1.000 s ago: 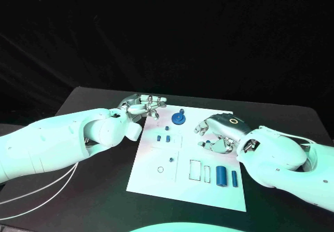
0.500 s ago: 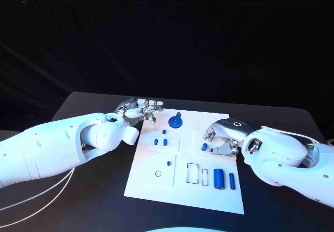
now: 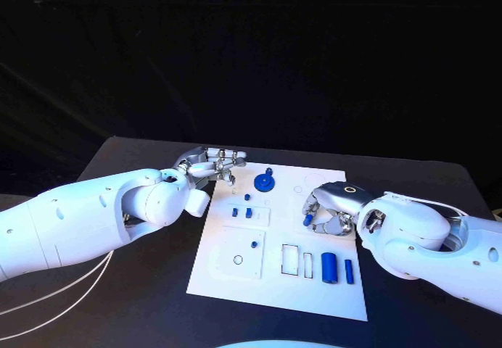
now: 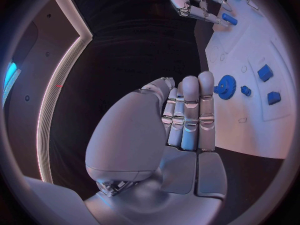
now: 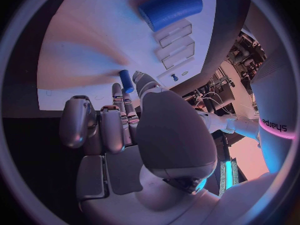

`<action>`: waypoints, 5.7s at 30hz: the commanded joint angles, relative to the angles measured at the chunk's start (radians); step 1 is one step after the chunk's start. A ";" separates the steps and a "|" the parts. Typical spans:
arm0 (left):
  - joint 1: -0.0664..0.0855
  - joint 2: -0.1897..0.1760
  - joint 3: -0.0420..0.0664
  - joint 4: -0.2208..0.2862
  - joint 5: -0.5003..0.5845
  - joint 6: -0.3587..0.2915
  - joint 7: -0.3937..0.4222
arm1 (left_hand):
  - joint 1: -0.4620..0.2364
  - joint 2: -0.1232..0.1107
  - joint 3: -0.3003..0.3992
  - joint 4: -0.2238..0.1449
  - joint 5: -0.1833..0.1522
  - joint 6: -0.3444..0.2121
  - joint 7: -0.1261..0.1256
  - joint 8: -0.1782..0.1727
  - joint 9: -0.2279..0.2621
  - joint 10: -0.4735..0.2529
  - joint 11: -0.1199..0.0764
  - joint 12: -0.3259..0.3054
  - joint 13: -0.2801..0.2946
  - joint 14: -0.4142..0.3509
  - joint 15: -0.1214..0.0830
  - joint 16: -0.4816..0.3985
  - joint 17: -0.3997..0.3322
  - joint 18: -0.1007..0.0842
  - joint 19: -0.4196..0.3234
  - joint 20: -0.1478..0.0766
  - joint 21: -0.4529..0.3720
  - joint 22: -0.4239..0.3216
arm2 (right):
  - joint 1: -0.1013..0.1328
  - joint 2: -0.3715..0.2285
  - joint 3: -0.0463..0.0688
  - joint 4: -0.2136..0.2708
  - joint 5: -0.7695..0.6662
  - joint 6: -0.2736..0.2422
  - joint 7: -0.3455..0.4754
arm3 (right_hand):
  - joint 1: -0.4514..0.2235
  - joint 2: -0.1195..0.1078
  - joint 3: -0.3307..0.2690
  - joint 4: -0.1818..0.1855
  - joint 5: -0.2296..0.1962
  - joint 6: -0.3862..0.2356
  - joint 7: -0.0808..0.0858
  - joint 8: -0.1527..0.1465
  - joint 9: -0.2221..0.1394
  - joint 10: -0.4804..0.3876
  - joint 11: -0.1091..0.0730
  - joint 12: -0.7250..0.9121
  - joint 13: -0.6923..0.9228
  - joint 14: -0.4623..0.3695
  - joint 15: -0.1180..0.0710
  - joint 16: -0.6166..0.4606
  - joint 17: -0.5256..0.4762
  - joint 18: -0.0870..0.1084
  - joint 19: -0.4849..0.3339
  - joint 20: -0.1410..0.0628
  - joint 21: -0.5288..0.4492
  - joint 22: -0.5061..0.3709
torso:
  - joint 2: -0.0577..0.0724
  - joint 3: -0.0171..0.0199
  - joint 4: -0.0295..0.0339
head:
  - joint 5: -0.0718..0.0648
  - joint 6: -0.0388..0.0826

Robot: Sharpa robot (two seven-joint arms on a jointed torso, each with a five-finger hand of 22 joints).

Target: Assemble the parts on the task board

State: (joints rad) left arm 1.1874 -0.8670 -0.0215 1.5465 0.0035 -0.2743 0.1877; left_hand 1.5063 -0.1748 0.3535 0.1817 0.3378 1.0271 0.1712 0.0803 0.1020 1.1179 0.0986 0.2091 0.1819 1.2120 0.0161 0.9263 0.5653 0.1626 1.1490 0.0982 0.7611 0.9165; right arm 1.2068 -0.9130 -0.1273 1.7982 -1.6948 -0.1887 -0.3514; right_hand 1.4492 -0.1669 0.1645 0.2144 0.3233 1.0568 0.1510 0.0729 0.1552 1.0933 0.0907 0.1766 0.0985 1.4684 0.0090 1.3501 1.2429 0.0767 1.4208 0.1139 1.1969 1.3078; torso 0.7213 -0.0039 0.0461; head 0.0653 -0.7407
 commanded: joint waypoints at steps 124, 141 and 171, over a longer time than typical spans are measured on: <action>-0.001 0.037 0.001 -0.022 0.004 0.034 0.006 | -0.008 0.011 -0.010 -0.004 -0.001 0.003 0.004 0.006 -0.001 -0.007 0.002 0.014 0.004 -0.007 0.003 0.006 -0.004 0.015 -0.002 0.007 -0.008 -0.003 | -0.144 0.304 -0.013 -0.001 -0.112 -0.055 0.037 | 0.023 -0.006 0.185 -0.032 -0.075 0.054 -0.001 -0.009 -0.007 0.069 -0.007 -0.049 -0.020 0.042 -0.008 0.032 0.025 -0.020 0.042 -0.014 0.083 0.186 | -0.002 -0.0011 -0.0005 | 0.058 -0.029; -0.001 0.035 0.001 -0.021 0.004 0.039 0.001 | -0.009 0.012 -0.010 -0.004 -0.001 0.002 0.004 0.006 -0.002 -0.009 0.003 0.015 0.004 -0.008 0.003 0.006 -0.005 0.016 -0.004 0.007 -0.012 -0.007 | -0.146 0.290 -0.014 0.007 -0.123 -0.117 0.025 | -0.005 -0.029 0.180 -0.037 -0.072 -0.017 0.026 -0.010 -0.030 0.006 0.019 -0.065 -0.026 0.037 0.013 0.026 0.013 -0.012 0.025 0.004 0.039 0.174 | -0.002 0.0001 -0.0013 | 0.057 -0.031; -0.001 0.026 -0.002 -0.018 0.004 0.036 0.001 | -0.008 0.012 -0.011 -0.004 -0.001 0.001 0.004 0.006 -0.002 -0.010 0.003 0.016 0.004 -0.009 0.004 0.007 -0.005 0.016 -0.004 0.008 -0.013 -0.008 | -0.007 -0.240 -0.016 0.222 0.358 -0.190 -0.018 | -0.098 -0.009 -0.010 0.017 -0.033 0.081 -0.063 0.078 0.023 0.243 -0.089 0.600 0.534 0.057 -0.076 0.073 0.078 -0.032 0.071 -0.063 0.143 0.204 | -0.020 -0.0103 -0.0108 | -0.114 0.011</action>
State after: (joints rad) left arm 1.1862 -0.8418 -0.0244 1.5241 0.0037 -0.2522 0.1841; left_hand 1.5024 -0.1709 0.3479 0.1760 0.3378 1.0268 0.1709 0.0803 0.1015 1.1143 0.1022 0.2207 0.1841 1.2095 0.0186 0.9263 0.5617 0.1626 1.1454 0.1018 0.7513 0.9094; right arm 1.2058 -1.1476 -0.1414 2.0115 -1.4048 -0.3873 -0.3332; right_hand 1.3500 -0.1839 0.1566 0.2324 0.2884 1.1385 0.0893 0.1482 0.1771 1.3441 0.0044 0.7582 0.6132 1.4681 -0.0597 1.4219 1.3071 0.0610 1.4665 0.0533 1.3385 1.3076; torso 0.7044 -0.0127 0.0383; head -0.0257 -0.7294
